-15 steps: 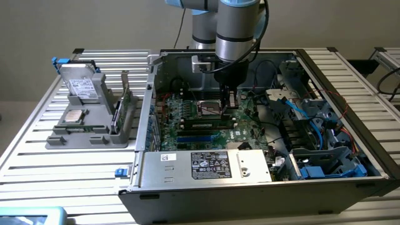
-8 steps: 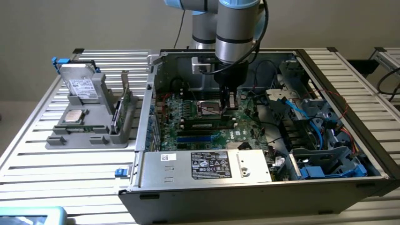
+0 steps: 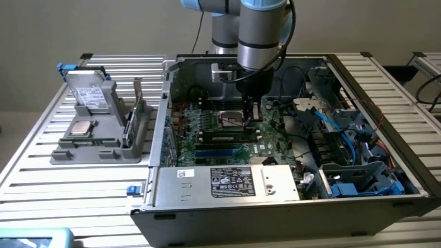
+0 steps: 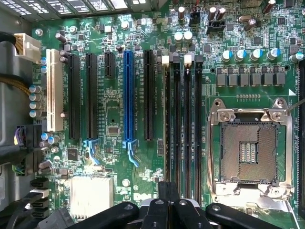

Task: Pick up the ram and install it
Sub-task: 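Press down the ram until it locks into place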

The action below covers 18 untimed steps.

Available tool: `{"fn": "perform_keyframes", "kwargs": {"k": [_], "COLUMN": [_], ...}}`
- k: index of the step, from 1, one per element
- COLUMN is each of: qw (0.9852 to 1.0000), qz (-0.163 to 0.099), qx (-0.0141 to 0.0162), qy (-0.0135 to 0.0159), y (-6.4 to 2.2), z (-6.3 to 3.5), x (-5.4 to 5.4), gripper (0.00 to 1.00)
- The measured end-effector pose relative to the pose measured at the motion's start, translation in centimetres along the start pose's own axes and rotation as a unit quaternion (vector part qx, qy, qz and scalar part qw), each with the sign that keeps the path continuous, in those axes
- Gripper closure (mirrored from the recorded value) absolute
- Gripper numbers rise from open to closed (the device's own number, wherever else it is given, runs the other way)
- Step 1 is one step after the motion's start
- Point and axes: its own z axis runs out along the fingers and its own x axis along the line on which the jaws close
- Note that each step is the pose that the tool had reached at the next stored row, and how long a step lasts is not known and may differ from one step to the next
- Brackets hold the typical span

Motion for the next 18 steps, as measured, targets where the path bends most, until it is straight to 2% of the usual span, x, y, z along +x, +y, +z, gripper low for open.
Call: {"fn": "perform_keyframes", "kwargs": {"k": [4, 8, 12, 18], "qw": [1.0000, 1.0000, 1.0000, 1.0000], "qz": [0.000, 0.000, 0.000, 0.000], "qx": [-0.0001, -0.0007, -0.0008, -0.0008], "qy": [0.0002, -0.0042, -0.0058, -0.0079], "y": [0.02, 0.56, 1.80, 4.43], "z": [0.06, -0.54, -0.83, -0.87], "x": [0.0, 0.1, 0.2, 0.2], "gripper": [0.89, 0.89, 0.89, 0.89]}}
